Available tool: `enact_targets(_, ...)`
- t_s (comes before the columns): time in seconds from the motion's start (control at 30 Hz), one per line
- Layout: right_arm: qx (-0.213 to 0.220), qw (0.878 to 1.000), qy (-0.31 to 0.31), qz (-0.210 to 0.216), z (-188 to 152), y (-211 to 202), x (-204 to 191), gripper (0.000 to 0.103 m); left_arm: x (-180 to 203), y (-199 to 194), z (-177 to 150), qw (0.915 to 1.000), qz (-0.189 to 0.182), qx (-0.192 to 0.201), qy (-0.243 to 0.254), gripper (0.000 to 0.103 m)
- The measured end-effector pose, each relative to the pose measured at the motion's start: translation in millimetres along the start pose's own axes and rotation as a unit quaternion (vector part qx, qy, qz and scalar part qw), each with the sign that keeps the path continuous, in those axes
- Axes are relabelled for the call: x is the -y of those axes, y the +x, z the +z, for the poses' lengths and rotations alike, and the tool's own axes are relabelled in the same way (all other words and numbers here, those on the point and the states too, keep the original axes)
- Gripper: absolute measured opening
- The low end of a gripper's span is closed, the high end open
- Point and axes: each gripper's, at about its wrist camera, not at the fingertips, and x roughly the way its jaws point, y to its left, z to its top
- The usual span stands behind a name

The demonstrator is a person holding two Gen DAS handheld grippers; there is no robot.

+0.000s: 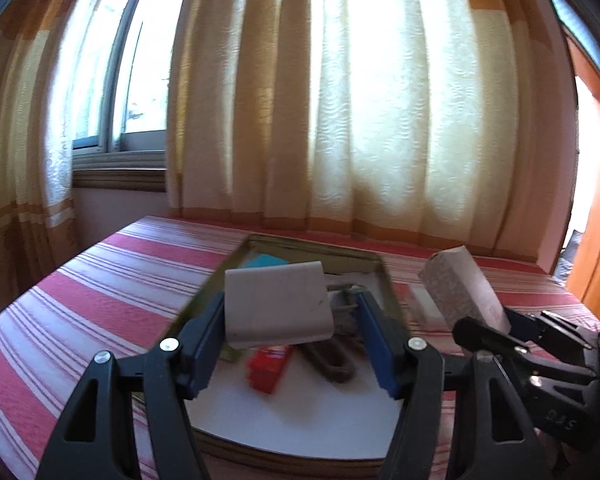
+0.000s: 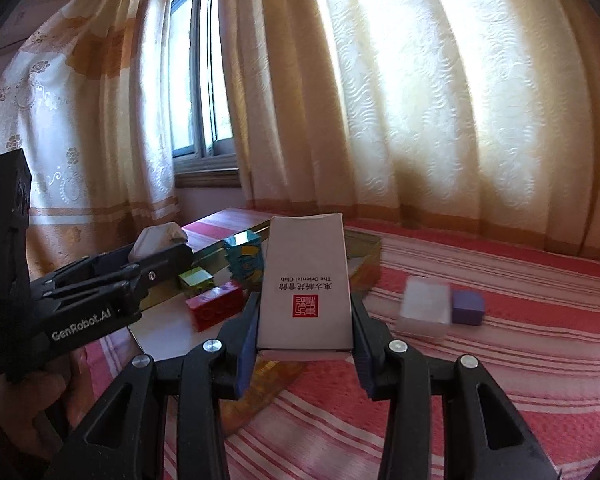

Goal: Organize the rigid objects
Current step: 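Open both grippers to drop the white block and printed box into the tray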

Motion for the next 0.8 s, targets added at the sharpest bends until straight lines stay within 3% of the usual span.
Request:
enact_targets(0.4,-0.082,0.996,-0.016,0.035,17,62,-32,0.043,-17,39,5,0.9969,0.026,-0.072,0.021,0.064)
enact_targets(0.6,-0.106,0.993,-0.015,0.04,12,79,-32,0.044,-19,43,2,0.9959,0.032,-0.081,0.024,0.066)
enact_targets(0.67,-0.104,0.994,-0.013,0.043,12,80,-32,0.044,-20,42,2,0.996,0.035,-0.079,0.023,0.071)
enact_targets(0.8,-0.095,0.994,-0.01,0.045,13,75,-29,0.046,-21,37,4,0.9958,0.055,-0.071,0.02,0.09)
